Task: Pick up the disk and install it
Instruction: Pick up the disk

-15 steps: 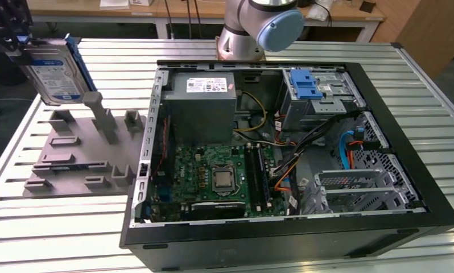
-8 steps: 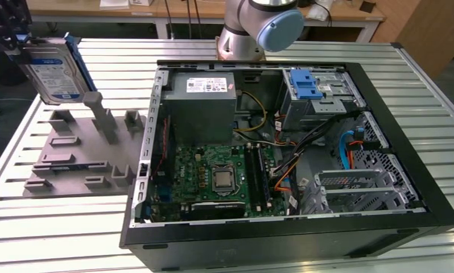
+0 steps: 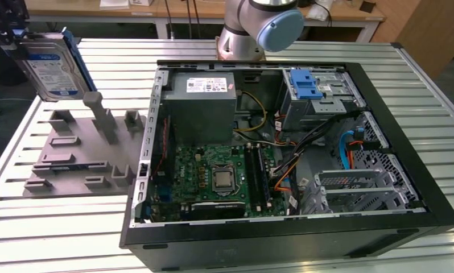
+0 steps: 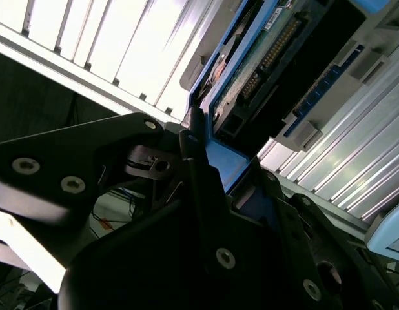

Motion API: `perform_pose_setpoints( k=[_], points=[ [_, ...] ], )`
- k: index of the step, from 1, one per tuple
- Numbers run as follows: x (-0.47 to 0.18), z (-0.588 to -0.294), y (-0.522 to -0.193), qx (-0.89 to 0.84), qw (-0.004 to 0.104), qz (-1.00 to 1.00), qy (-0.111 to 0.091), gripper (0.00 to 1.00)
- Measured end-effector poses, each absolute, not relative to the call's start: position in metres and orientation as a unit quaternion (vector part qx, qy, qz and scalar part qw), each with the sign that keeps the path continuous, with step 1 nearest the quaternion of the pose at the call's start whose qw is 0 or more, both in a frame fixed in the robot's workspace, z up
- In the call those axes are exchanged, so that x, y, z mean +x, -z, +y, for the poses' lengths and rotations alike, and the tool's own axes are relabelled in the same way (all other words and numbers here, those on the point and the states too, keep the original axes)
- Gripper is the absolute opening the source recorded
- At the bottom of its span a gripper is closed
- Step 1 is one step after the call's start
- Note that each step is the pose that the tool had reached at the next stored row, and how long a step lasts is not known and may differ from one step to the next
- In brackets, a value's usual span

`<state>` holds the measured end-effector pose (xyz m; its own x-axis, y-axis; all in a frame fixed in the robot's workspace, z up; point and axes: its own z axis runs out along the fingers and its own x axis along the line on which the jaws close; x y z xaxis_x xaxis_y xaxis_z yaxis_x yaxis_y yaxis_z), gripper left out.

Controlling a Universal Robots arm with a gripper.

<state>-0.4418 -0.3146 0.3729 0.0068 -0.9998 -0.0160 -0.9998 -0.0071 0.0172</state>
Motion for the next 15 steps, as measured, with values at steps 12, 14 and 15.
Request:
perform_pose_setpoints(
  k=[12, 14, 15],
  points=[
    [-0.442, -0.314, -0.386, 0.71, 0.0, -0.705, 0.012, 0.36],
    [-0.442, -0.314, -0.387, 0.709, 0.0, -0.705, 0.012, 0.36],
    [-0.442, -0.314, -0.388, 0.71, 0.0, -0.705, 0.012, 0.36]
  ],
)
